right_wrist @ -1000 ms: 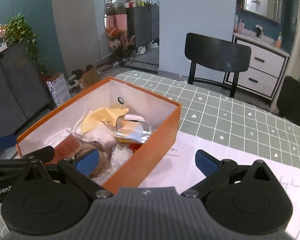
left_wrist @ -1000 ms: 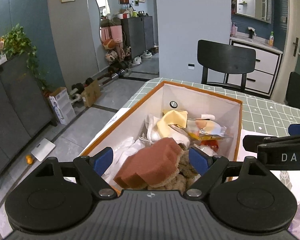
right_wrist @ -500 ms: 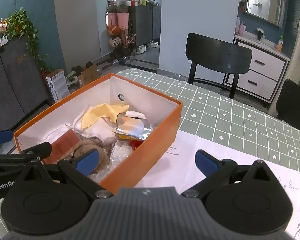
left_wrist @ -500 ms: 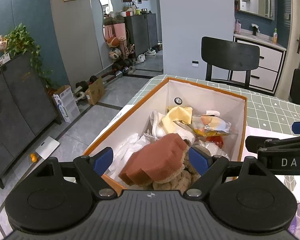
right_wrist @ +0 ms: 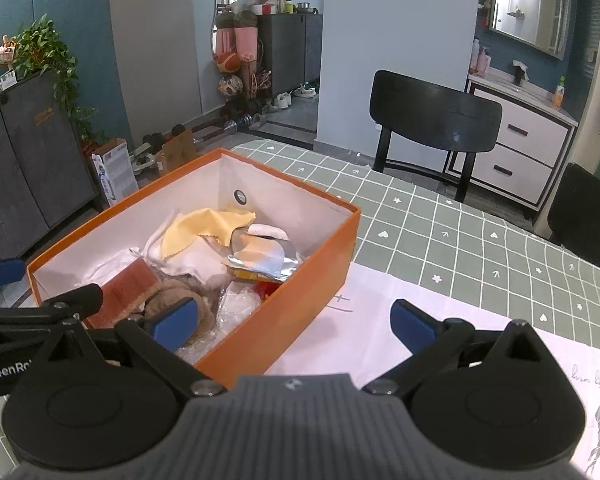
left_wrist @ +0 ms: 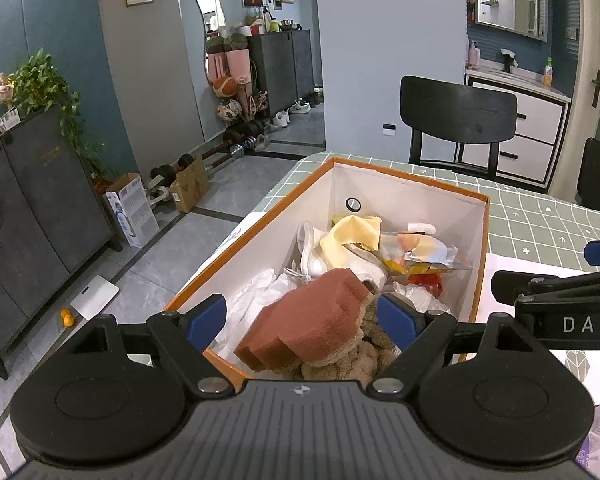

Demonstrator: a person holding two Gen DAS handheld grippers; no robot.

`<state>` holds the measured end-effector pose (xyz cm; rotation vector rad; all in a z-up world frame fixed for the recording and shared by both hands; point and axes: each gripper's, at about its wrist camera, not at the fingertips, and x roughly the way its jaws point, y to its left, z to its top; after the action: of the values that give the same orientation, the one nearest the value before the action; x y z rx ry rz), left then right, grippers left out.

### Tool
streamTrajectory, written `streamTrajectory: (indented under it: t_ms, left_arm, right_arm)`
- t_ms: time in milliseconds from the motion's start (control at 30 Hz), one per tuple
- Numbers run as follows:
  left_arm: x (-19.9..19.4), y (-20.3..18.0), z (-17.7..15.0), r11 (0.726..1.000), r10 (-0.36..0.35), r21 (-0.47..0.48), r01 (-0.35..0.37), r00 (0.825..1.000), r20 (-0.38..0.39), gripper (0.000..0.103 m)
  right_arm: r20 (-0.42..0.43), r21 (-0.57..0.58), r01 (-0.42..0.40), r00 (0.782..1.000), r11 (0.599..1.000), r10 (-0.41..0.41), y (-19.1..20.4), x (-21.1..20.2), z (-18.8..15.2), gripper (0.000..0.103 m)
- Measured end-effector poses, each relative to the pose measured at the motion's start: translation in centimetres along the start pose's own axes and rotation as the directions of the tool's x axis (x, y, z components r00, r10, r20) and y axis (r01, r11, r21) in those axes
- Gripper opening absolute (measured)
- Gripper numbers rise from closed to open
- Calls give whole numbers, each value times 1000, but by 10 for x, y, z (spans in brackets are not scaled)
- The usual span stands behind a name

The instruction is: Organize soft objects

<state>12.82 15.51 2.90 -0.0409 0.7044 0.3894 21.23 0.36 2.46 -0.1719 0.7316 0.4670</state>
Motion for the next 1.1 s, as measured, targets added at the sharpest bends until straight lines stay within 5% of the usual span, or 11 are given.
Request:
streamTrajectory:
  t_ms: [1100]
  left_arm:
    - [-4, 1, 1, 1000, 9, 1, -9, 1000, -2, 100]
  right_arm:
    - [7, -8, 8, 1000, 1000, -8, 1, -3, -1, 100]
